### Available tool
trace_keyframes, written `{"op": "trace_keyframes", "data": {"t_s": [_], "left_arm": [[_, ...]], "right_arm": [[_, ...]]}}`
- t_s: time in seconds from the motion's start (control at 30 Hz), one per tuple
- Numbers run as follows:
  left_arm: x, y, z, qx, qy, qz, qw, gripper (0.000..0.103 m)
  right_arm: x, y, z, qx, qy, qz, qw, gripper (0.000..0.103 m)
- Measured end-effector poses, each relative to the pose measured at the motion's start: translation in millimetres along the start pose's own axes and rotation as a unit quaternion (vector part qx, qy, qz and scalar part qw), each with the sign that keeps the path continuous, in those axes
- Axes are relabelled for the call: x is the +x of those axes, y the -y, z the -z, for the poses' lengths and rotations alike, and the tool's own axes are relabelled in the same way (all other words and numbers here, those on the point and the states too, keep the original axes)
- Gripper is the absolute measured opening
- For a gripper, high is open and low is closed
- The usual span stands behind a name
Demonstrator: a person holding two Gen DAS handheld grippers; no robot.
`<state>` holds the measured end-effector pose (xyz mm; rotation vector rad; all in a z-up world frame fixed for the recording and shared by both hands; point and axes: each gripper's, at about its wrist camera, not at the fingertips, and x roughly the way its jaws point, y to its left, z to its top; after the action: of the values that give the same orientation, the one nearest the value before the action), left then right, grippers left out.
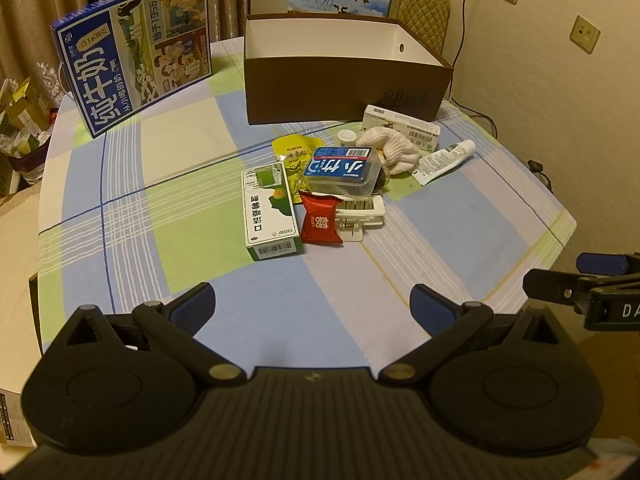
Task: Organize objects
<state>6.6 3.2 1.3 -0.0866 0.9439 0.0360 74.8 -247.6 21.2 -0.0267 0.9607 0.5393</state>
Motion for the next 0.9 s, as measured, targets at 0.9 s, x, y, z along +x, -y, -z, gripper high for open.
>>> {"op": "trace_keyframes", "data": {"t_s": [0.9], "left_arm": [[41.6, -14.0, -30.3, -0.034, -0.025, -0.035, 0.9985, 0.102]], "right_arm": [[36.2, 23.2, -33.0, 0.005, -0.024, 0.001, 1.000, 0.101]]}}
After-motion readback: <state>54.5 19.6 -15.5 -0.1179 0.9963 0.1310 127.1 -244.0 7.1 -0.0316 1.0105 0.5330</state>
